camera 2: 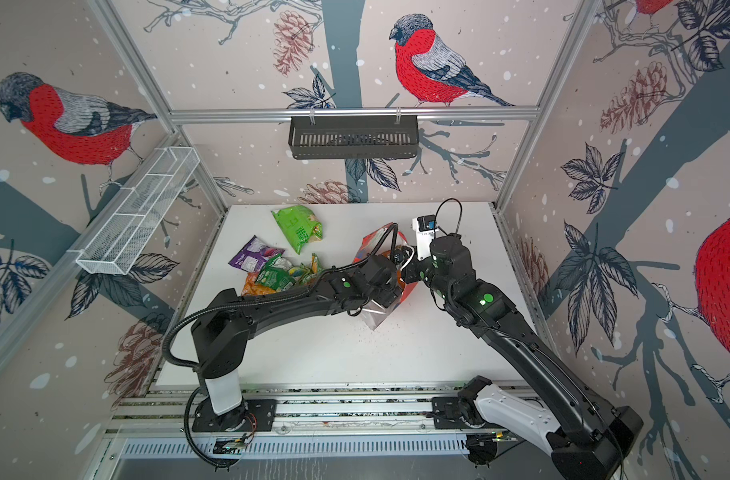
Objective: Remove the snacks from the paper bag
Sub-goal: 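Lower the left gripper into the bag down to the orange packet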
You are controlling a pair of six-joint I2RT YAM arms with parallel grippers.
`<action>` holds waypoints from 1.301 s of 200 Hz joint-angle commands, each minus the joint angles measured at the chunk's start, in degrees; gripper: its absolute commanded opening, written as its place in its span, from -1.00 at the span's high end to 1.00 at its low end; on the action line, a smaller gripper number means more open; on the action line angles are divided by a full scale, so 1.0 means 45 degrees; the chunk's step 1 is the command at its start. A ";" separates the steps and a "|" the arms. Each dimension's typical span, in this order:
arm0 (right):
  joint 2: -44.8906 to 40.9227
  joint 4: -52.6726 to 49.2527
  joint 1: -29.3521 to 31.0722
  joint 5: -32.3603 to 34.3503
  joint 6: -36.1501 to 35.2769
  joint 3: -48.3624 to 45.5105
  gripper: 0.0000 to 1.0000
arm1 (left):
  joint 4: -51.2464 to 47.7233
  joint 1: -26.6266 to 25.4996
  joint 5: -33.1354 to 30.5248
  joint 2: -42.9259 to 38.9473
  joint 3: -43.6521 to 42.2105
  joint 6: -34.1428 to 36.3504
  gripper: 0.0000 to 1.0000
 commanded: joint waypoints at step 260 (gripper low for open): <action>-0.0404 0.1399 -0.1157 -0.1609 0.0175 -0.0429 1.00 | -0.0724 0.0359 -0.0733 0.2610 0.1349 -0.2053 0.72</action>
